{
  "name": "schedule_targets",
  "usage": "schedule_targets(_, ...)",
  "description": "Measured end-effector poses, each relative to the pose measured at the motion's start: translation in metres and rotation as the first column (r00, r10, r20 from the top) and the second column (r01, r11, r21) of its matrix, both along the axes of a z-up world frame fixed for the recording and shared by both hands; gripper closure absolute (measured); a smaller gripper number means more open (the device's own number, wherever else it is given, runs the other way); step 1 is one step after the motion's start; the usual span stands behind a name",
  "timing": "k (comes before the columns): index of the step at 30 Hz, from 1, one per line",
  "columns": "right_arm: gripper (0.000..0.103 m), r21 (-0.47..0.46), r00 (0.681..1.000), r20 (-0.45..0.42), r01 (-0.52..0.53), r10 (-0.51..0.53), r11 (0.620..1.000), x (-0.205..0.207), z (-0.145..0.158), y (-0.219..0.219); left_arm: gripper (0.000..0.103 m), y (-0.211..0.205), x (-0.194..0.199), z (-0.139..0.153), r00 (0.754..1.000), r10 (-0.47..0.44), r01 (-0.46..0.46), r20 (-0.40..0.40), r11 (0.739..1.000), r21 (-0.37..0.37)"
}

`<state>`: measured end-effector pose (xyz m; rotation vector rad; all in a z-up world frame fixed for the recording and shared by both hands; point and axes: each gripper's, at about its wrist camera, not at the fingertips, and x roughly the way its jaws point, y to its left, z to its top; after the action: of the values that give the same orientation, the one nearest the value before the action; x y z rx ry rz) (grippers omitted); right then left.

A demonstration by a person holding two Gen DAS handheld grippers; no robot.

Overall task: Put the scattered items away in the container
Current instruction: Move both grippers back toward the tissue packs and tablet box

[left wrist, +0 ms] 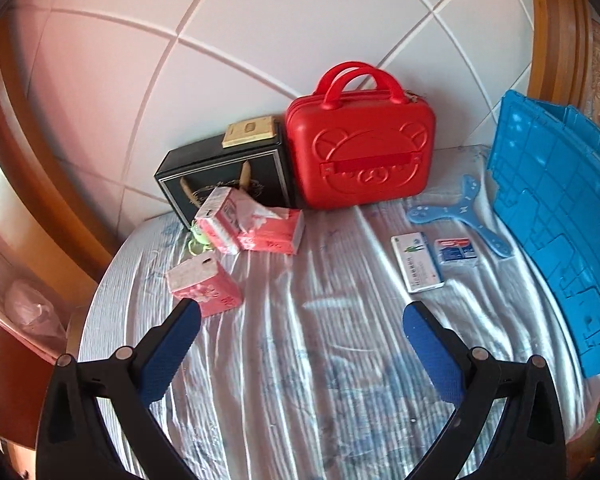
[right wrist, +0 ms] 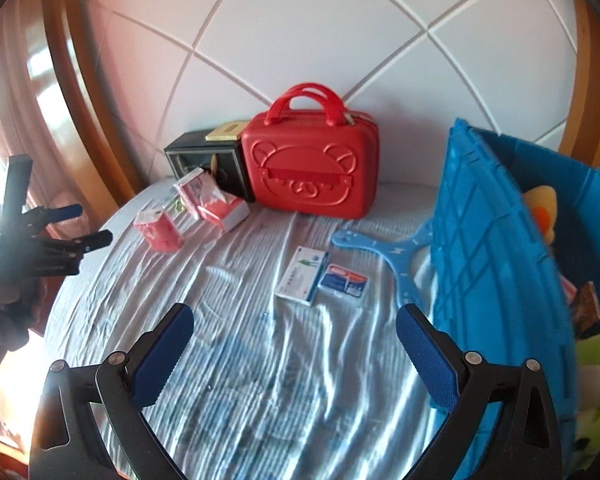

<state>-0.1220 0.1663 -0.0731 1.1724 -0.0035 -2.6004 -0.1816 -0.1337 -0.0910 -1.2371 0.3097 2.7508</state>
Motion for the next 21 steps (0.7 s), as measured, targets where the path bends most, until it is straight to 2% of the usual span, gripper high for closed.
schedule_targets(9,0.0,0.045,0.988,0.143,0.061,-0.067,0.997,-0.069,-0.123,-0.068,0.0,-0.076,-0.059,-0.072,0.997,0.042,-0.04,0.064,0.999,-0.028)
schedule_targets(13,0.0,0.051,0.973,0.202,0.106,-0.114,0.993,-0.095,-0.168,-0.085,0.0,-0.106,-0.094,-0.106,0.99,0.108,-0.108,0.093,0.994,0.0)
schedule_targets(18,0.0,0.08,0.961,0.236,0.128,-0.144,0.989,-0.117,-0.206,-0.102,0.0,-0.127,-0.13,-0.149,0.972,0.199,-0.205,0.122,0.978,0.031)
schedule_targets(21,0.0,0.104,0.961,0.236,0.124,-0.146,0.987,-0.125,-0.22,-0.11,0.0,-0.129,-0.144,-0.167,0.967,0.224,-0.231,0.121,0.972,0.05)
